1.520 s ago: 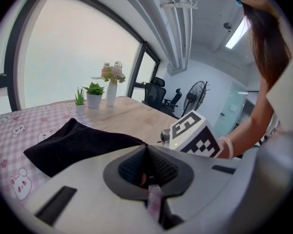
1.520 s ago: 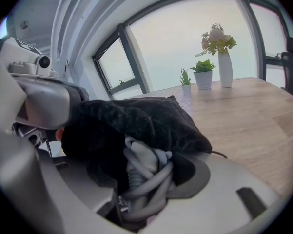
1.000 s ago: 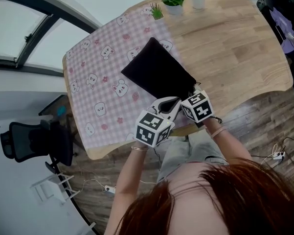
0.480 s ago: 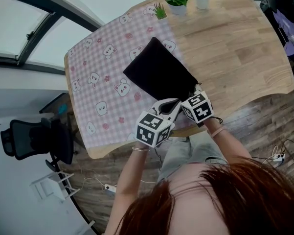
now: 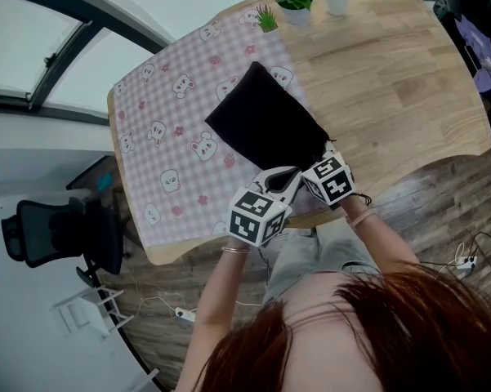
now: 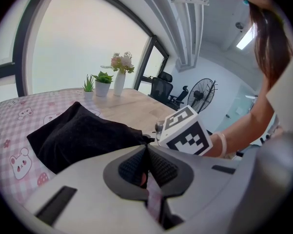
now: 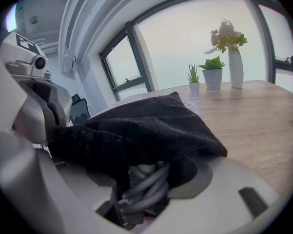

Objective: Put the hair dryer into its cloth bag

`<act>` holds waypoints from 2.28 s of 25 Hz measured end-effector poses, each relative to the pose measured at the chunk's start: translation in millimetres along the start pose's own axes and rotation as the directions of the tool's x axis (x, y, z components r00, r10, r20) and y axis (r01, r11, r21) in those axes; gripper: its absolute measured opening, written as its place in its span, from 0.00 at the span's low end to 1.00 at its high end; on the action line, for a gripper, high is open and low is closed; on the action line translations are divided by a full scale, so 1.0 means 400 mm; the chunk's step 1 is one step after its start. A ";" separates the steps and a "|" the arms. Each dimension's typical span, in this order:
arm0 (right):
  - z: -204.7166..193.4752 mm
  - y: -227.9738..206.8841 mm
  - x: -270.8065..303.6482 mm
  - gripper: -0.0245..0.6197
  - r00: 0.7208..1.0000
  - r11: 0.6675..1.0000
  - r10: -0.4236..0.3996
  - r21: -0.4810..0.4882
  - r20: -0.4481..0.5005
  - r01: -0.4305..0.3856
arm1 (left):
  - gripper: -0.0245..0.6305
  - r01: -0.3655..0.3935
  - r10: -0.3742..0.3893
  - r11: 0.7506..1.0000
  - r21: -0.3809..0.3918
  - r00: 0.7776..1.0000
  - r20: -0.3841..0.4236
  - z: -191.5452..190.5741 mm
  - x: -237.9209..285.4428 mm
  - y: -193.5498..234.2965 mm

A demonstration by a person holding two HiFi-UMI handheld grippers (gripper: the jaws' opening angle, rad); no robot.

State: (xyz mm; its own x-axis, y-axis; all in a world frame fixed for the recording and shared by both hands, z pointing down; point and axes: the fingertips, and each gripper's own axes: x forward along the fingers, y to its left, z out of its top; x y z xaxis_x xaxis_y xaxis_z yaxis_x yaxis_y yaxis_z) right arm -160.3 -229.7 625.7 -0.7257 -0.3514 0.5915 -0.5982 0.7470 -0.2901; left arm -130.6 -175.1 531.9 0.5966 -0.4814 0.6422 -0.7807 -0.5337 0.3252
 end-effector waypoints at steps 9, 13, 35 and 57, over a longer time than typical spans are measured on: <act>0.016 0.002 -0.018 0.48 0.999 1.000 -0.003 0.024 0.041 0.002 | 0.06 0.013 -0.012 1.000 -0.019 0.999 0.040 0.015 -0.002 -0.010; 0.020 -0.002 -0.040 0.48 0.999 1.000 -0.019 0.012 0.051 0.019 | 0.06 0.021 -0.019 0.999 -0.031 0.999 0.045 0.011 0.002 -0.016; 0.000 -0.059 -0.197 0.31 0.972 0.977 -0.186 0.129 0.142 0.168 | 0.07 0.021 -0.017 0.994 -0.106 0.999 0.037 -0.057 0.031 -0.029; -0.008 -0.074 -0.301 0.15 0.935 0.942 -0.320 0.161 0.154 0.296 | 0.07 -0.021 0.024 0.997 -0.077 0.999 0.042 -0.096 0.063 -0.039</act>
State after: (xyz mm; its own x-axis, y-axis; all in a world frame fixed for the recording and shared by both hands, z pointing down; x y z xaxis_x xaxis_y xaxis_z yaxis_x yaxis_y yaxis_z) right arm -54.2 -207.7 565.4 -0.5392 -0.6542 0.5303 -0.8326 0.5087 -0.2191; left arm -110.7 -152.2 569.6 0.5849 -0.5229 0.6201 -0.8049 -0.4686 0.3640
